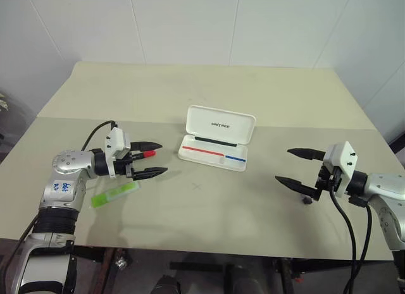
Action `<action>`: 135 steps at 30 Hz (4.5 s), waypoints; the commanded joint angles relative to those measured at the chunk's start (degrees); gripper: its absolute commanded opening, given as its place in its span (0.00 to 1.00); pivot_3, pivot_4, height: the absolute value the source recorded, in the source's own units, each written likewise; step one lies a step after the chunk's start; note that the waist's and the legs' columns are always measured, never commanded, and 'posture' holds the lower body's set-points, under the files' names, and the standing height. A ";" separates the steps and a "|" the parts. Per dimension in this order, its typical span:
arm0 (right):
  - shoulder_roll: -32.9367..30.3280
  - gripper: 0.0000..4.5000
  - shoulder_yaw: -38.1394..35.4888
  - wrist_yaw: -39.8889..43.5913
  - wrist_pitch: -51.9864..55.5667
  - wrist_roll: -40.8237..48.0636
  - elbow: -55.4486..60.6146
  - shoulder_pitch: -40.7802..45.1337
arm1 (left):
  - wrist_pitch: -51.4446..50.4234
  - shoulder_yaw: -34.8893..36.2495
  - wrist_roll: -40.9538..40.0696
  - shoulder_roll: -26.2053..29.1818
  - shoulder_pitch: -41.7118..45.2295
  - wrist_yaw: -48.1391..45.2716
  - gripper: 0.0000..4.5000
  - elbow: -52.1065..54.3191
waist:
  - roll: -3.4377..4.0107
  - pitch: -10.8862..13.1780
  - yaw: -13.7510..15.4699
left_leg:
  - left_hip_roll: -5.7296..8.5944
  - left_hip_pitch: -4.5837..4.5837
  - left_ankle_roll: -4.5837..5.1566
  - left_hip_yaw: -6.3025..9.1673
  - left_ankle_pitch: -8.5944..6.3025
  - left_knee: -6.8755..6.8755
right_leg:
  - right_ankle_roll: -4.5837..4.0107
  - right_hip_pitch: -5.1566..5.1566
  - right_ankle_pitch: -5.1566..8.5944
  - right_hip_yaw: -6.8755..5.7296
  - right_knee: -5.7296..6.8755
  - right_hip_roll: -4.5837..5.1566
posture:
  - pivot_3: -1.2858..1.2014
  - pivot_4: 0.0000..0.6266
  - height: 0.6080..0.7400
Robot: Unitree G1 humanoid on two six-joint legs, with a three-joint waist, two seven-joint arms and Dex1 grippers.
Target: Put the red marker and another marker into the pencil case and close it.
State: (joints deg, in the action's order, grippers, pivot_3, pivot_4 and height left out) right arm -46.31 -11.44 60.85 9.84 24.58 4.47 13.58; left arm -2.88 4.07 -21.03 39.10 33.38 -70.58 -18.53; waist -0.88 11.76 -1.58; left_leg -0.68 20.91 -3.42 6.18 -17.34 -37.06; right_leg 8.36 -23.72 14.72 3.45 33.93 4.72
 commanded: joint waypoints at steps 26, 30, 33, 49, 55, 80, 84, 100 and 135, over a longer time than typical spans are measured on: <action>8.58 0.63 27.38 11.00 4.40 -15.45 -18.02 30.09 | -2.47 9.53 -3.16 6.62 -10.44 4.04 0.85 11.37 | 0.07 0.04 -0.11 | -0.05 0.30 -0.04 -0.12 -0.01 0.04 | -0.01 -0.39 0.00 0.02 0.12 0.00 | 0.52 0.24 1.00; 10.39 0.63 29.21 11.74 2.66 -18.19 -22.99 32.66 | -2.59 9.76 -3.24 6.59 -10.84 4.71 0.85 12.29 | 0.07 0.04 -0.15 | -0.07 0.27 -0.04 -0.15 -0.01 0.06 | -0.03 -0.45 0.01 0.02 0.15 -0.01 | 0.52 0.24 1.00; 12.15 0.63 29.42 11.70 0.50 -19.72 -27.98 34.57 | -2.39 10.70 -3.37 6.81 -11.96 5.47 0.85 13.21 | 0.06 0.04 -0.20 | -0.07 0.29 -0.05 -0.23 -0.01 0.06 | -0.04 -0.53 0.01 0.06 0.29 0.00 | 0.52 0.24 1.00; 15.64 0.43 30.28 10.57 -8.99 -28.84 -45.30 41.72 | -2.49 13.31 -4.01 6.95 -14.66 8.84 0.85 16.76 | 0.06 0.03 -0.29 | -0.09 0.30 -0.07 -0.38 0.00 0.01 | -0.09 -0.68 0.01 0.15 0.55 0.00 | 0.52 0.24 1.00; 16.16 0.00 29.51 11.48 -9.42 -28.83 -45.41 42.52 | -2.40 13.58 -4.04 7.14 -14.95 9.33 0.85 16.96 | 0.02 0.01 -0.41 | -0.10 0.24 -0.16 -0.37 0.05 -0.02 | -0.11 -0.68 0.00 0.17 0.56 -0.01 | 0.52 0.24 1.00; 4.74 0.00 27.40 16.27 11.44 -21.53 0.09 23.31 | -2.26 12.65 -3.98 7.15 -14.25 8.14 0.85 15.70 | 0.04 0.03 -0.19 | -0.12 0.35 -0.20 -0.41 0.02 0.00 | -0.13 -0.79 -0.01 0.16 0.48 -0.02 | 0.52 0.24 1.00; 5.09 0.00 27.37 14.44 14.45 -20.82 3.85 21.30 | -2.46 12.54 -4.12 7.01 -14.45 8.17 0.85 15.80 | 0.03 0.02 -0.12 | -0.12 0.33 -0.21 -0.40 0.02 -0.04 | -0.15 -0.79 0.00 0.16 0.52 -0.03 | 0.52 0.24 1.00; 6.95 0.06 31.65 14.42 0.08 -23.95 -9.17 22.46 | -3.60 11.22 -4.14 6.92 -13.01 7.95 0.85 15.92 | -0.06 -0.03 -0.43 | -0.14 0.18 -0.20 -0.41 0.04 -0.05 | -0.17 -0.67 -0.02 0.16 0.54 -0.04 | 0.52 0.24 1.00; 3.93 1.00 7.36 10.66 2.96 -3.28 -2.06 14.92 | 10.50 12.77 2.57 16.18 -12.26 0.37 0.85 -6.63 | -0.04 -0.01 -0.11 | -0.15 0.25 -0.20 -0.44 0.03 0.04 | -0.20 -0.73 0.00 0.16 0.46 -0.06 | 0.52 0.24 1.00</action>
State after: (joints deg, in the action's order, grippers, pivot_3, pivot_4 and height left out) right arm -41.54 -1.93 72.42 13.76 20.28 1.61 28.42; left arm 4.70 16.54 -19.65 53.45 19.65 -69.21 -21.70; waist -0.92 11.74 -1.69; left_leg -0.83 21.16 -3.62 5.74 -17.30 -37.04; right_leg 8.16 -24.45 14.71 3.61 34.41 4.67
